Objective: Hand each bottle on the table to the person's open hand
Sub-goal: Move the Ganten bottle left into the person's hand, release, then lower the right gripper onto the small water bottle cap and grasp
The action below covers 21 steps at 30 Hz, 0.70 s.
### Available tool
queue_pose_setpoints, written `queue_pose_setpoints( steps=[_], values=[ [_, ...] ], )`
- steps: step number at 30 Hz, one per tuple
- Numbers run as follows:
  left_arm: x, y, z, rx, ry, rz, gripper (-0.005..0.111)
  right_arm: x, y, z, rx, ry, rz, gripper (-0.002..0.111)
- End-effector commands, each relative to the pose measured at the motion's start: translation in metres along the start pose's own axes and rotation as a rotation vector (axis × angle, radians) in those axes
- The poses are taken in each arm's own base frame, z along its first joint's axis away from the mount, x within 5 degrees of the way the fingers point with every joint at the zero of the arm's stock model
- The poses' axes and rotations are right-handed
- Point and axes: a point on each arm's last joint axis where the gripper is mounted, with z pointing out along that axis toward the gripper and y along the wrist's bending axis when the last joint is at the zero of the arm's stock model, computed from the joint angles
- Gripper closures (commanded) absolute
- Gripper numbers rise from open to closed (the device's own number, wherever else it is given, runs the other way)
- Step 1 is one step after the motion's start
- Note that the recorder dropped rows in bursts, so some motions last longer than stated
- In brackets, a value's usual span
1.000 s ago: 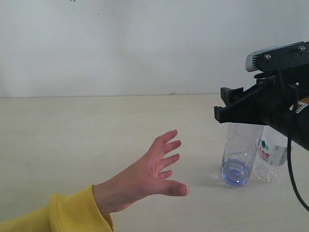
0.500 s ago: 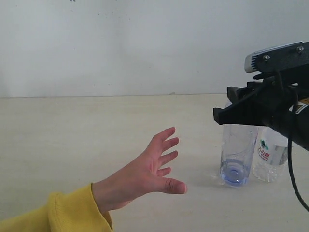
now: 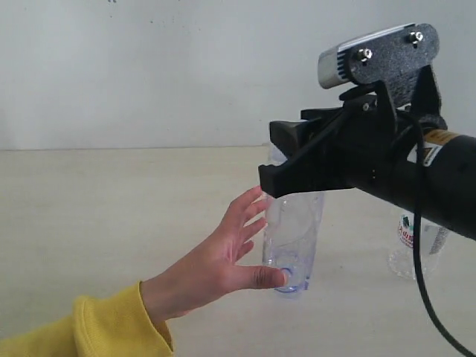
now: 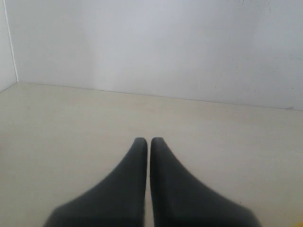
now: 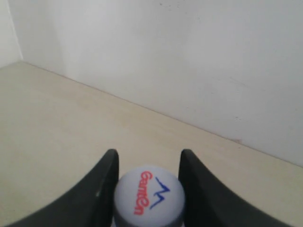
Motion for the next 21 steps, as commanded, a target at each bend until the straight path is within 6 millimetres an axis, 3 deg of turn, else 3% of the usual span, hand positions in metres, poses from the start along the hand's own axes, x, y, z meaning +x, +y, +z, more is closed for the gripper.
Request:
queue_pose_setpoints(
  steps=[1, 7, 9, 11, 12, 14, 18, 21],
  values=[
    [-0.001, 0.000, 0.000, -0.003, -0.002, -0.004, 0.103, -0.015, 0.016, -0.002, -0.076, -0.074, 0.020, 0.108],
    [-0.001, 0.000, 0.000, -0.003, -0.002, -0.004, 0.103, -0.017, 0.024, -0.003, -0.130, -0.079, 0.042, 0.105],
    [-0.001, 0.000, 0.000, -0.003, -0.002, -0.004, 0.103, -0.017, 0.025, -0.003, -0.136, -0.083, 0.022, 0.080],
    [-0.001, 0.000, 0.000, -0.003, -0.002, -0.004, 0.103, -0.017, 0.023, -0.003, -0.118, -0.084, 0.039, 0.038],
    [-0.001, 0.000, 0.000, -0.003, -0.002, -0.004, 0.103, -0.019, 0.019, -0.003, -0.077, -0.082, 0.075, 0.029],
    [-0.001, 0.000, 0.000, -0.003, -0.002, -0.004, 0.103, -0.026, 0.005, -0.010, 0.007, -0.089, 0.057, 0.034],
    [-0.001, 0.000, 0.000, -0.003, -0.002, -0.004, 0.103, -0.043, -0.036, -0.036, 0.186, -0.136, 0.020, 0.034],
    [-0.001, 0.000, 0.000, -0.003, -0.002, -0.004, 0.103, -0.044, -0.066, -0.051, 0.289, -0.094, 0.040, 0.034]
  ],
)
